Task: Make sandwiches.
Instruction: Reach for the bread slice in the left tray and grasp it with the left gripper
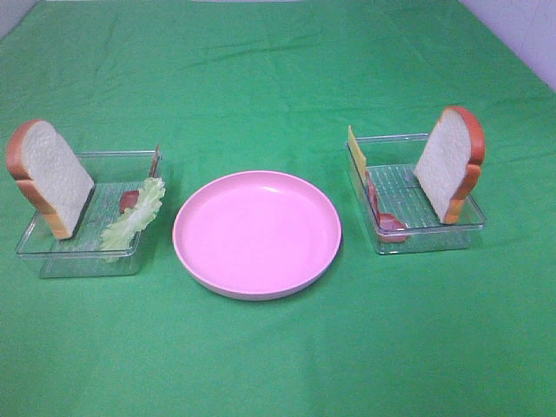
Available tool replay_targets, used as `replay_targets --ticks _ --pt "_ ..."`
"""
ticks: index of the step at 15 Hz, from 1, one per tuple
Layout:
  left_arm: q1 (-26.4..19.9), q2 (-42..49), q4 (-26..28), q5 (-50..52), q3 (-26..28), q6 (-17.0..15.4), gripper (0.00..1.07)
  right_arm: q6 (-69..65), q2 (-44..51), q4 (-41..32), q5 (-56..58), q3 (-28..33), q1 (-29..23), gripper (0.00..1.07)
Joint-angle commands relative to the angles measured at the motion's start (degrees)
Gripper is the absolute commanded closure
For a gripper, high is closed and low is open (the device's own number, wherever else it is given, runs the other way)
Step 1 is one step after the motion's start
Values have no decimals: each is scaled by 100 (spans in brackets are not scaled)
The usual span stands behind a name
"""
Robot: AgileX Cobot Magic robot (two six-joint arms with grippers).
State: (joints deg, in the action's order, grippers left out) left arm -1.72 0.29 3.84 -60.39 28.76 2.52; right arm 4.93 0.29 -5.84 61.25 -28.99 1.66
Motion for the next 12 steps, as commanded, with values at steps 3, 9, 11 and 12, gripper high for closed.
replay_targets --ticks 3,9,11,12 --pt "-23 120 17 46 -17 -6 30 69 52 29 -52 0 23 30" --pt "-23 -275 23 86 23 -34 30 69 52 29 -52 0 23 30" --pt "-23 -670 86 367 160 -74 30 69 52 29 -52 0 23 30" --pt "-23 -928 195 630 252 -74 30 69 52 29 -52 0 23 30"
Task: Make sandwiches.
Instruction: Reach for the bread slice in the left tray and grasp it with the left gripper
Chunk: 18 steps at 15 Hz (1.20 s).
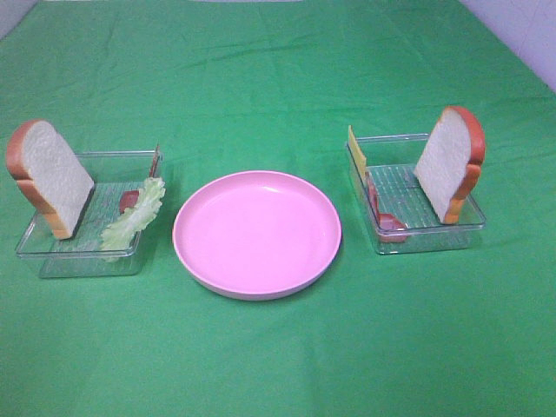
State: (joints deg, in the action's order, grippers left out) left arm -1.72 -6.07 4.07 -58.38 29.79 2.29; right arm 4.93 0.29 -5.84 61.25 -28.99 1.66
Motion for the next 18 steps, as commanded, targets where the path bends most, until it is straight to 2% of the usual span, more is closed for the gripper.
replay_targets --ticks 1,4,6,9,13,15,18 --pt "-23 -579 281 722 229 -52 30 69 52 29 -52 0 23 30" --pt "-23 -1776 670 1060 516 -46 30 69 52 29 -52 0 23 30" --pt "-23 -2899 1003 1049 997 40 30 69 52 29 -52 0 23 30" --pt "-23 -3942 1261 963 1604 155 30 69 52 29 -52 0 23 30" --pt "-23 -5724 1278 212 2544 321 30 69 52 29 -52 0 23 30" --pt "-11 -6394 1266 63 2819 338 30 69 52 29 -52 0 23 30" --pt "252 -7139 1026 6 3151 309 30 69 52 29 -52 0 23 30"
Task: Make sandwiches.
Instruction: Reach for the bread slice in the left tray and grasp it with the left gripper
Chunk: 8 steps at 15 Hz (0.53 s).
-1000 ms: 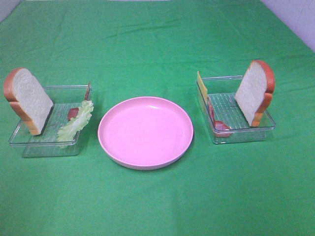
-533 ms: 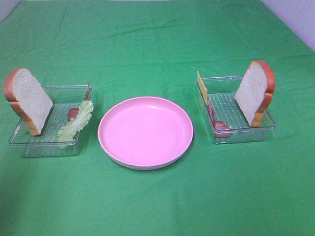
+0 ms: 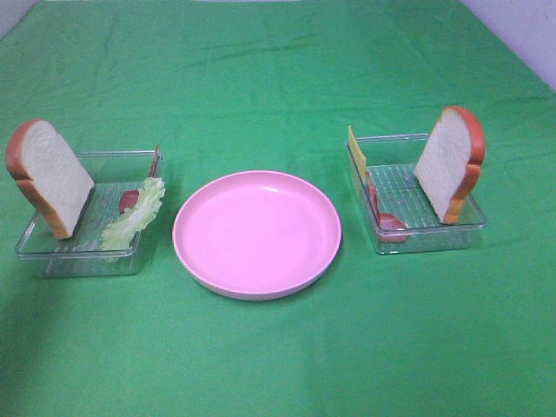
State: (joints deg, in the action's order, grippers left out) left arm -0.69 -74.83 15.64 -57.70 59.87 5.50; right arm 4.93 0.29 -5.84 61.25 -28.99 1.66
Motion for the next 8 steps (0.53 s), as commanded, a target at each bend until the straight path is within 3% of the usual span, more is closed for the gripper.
replay_targets --ticks 1,3,5,8 --pt "195 -372 -252 -34 212 -63 30 69 52 29 -52 0 23 30" --pt "229 -739 -688 57 550 -550 30 69 52 29 -52 0 23 30" --pt "229 -1375 -980 149 1003 -831 30 69 52 29 -52 0 23 30" --pt "229 -1954 -985 304 1335 -825 30 69 52 29 -52 0 23 30"
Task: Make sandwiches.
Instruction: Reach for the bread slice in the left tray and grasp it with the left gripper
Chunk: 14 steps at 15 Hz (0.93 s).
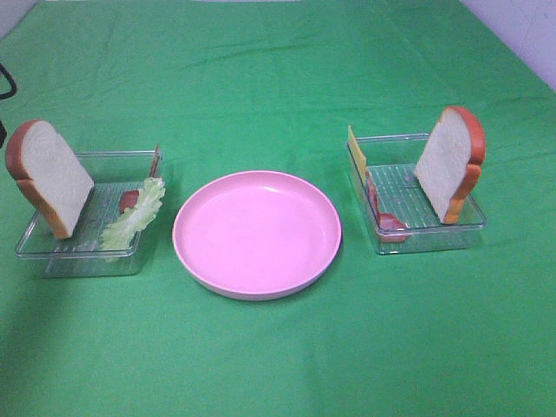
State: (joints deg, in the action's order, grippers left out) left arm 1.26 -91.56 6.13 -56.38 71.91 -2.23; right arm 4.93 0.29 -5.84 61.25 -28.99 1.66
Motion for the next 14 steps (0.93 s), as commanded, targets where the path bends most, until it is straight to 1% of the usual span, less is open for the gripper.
replay_targets --ticks 1,3,8,12,13,14 --pt "34 -487 -69 344 223 -52 30 69 52 29 -52 0 23 30" --pt "34 -785 -115 676 338 -52 30 69 52 29 -52 0 23 30" --pt "34 -1375 -69 1421 344 -52 30 69 52 29 -52 0 23 30" --pt "34 -1616 0 1725 344 -23 30 69 52 29 -52 0 23 30" --pt "34 -1633 0 1753 344 -11 31 69 52 29 -52 0 23 30" --pt "34 -1656 17 1805 344 -6 34 69 52 29 -52 0 23 30"
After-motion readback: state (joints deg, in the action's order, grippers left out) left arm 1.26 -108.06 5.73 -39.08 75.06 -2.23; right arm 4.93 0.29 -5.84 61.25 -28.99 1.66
